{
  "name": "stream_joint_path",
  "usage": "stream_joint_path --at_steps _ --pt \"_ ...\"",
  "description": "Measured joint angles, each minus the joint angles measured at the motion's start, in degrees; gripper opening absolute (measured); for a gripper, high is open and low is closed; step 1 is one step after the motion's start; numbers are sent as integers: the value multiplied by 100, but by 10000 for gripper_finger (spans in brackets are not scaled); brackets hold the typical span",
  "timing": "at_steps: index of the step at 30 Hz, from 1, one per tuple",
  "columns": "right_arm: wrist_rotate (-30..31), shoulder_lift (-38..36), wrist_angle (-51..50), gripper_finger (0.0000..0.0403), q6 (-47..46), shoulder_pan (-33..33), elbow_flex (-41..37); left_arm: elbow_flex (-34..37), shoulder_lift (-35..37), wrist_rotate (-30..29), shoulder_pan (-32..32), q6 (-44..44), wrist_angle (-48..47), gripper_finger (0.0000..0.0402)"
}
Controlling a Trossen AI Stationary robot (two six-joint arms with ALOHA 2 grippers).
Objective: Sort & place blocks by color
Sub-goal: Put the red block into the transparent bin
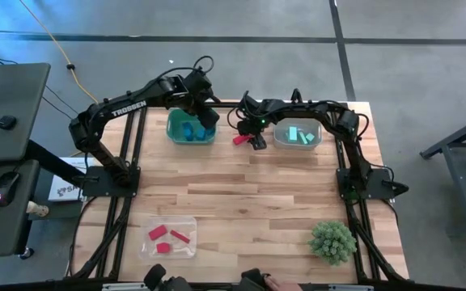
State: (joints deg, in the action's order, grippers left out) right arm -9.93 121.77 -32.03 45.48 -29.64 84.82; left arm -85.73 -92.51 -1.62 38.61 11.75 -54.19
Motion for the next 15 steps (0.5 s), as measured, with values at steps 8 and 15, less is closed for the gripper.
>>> stream_joint_path --at_steps 8,15 --pt "-52 62 -499 128 -191 43 30 0 0 -27 -2 -146 2 120" --pt "221 12 -597 96 -475 194 20 0 0 -29 0 -146 0 120"
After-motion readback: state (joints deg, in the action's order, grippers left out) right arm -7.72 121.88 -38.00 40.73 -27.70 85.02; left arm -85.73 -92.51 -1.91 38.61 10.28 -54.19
